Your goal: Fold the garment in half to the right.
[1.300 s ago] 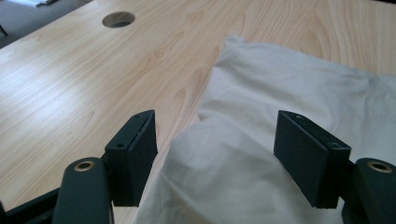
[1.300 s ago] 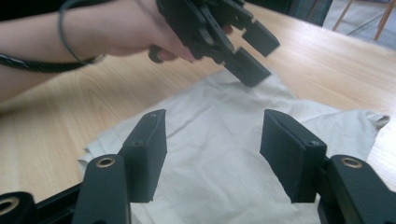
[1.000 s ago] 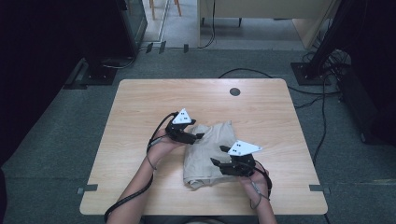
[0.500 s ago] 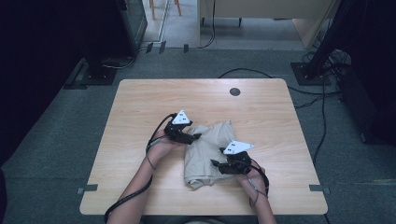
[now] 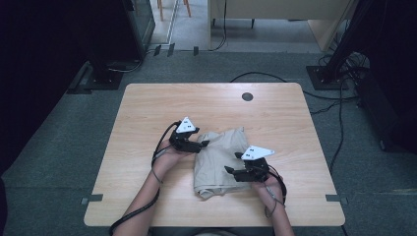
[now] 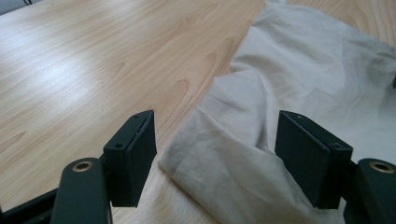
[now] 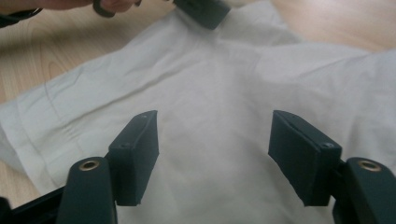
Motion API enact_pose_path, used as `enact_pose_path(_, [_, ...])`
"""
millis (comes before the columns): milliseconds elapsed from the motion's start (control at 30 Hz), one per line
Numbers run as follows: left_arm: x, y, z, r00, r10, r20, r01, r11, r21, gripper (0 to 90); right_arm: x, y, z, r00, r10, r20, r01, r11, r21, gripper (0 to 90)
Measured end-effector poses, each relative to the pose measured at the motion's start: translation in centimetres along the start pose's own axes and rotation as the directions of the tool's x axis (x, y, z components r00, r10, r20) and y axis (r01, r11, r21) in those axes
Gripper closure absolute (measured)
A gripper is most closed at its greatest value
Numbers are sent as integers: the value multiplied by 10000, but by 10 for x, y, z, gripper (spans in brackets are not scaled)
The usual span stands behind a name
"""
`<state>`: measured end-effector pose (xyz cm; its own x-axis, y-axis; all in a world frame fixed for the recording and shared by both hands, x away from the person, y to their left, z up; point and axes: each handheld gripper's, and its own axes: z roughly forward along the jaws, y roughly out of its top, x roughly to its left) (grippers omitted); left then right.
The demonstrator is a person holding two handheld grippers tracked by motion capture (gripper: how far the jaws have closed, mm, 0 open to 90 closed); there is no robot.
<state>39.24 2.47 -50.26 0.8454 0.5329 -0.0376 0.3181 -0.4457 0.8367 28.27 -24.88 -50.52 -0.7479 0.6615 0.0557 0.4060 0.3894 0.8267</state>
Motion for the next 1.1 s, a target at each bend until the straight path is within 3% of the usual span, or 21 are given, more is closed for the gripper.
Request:
enact_pose_path(300, [-6,-5,-5,9996,-177,207,179,9998,-89,269,-12,9,5,9982,-405,445,406,9992,-12,316])
enact_pose_path(500, [-11,-6,-5,9996,27,297,-29,10000,75,269,-23,10,12,9977,-483,467,474,9987,205,308])
enact_pose_path(667, [-7,-13,-2,9995,56,325,-65,9995,295,268,-33,5,21,9984,-425,383,405,9978,519,308])
enact_pose_path(867, [-2,-20,3,9991,-264,339,249,9987,437,255,-36,0,27,9984,-384,405,343,9946,980,305])
enact_pose_path(967, [-4,-19,1,9990,-339,278,328,9987,386,245,-38,0,27,9995,-197,260,170,9948,1005,303])
enact_pose_path(1100, [-6,-17,-4,9988,-352,335,341,9989,336,244,-38,7,23,9988,-441,223,419,9951,892,273])
